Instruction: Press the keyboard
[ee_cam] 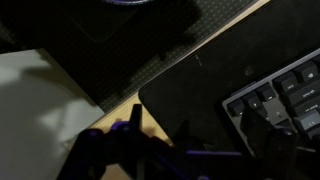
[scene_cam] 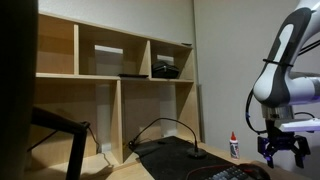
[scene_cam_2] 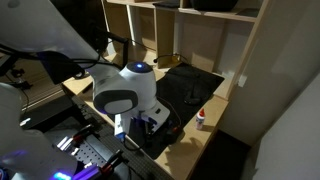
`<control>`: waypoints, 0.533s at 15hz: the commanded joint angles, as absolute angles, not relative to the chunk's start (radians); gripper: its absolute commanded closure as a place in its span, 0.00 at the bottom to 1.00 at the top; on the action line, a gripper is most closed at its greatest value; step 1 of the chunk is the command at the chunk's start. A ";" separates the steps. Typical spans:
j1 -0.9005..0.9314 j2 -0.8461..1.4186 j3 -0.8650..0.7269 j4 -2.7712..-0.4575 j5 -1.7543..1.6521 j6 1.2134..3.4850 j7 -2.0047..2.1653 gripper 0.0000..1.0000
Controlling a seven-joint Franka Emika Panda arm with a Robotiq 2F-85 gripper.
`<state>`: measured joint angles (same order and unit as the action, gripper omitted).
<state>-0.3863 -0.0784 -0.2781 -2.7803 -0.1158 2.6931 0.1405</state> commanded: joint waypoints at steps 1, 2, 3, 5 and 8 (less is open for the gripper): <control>-0.376 -0.080 -0.290 -2.779 -0.117 2.690 0.140 0.00; -0.376 -0.080 -0.290 -2.779 -0.117 2.690 0.140 0.00; -0.369 -0.054 -0.284 -2.774 -0.113 2.692 0.150 0.00; -0.340 0.018 -0.277 -2.780 -0.029 2.831 0.143 0.00; -0.309 0.114 -0.270 -2.780 0.022 2.994 0.181 0.00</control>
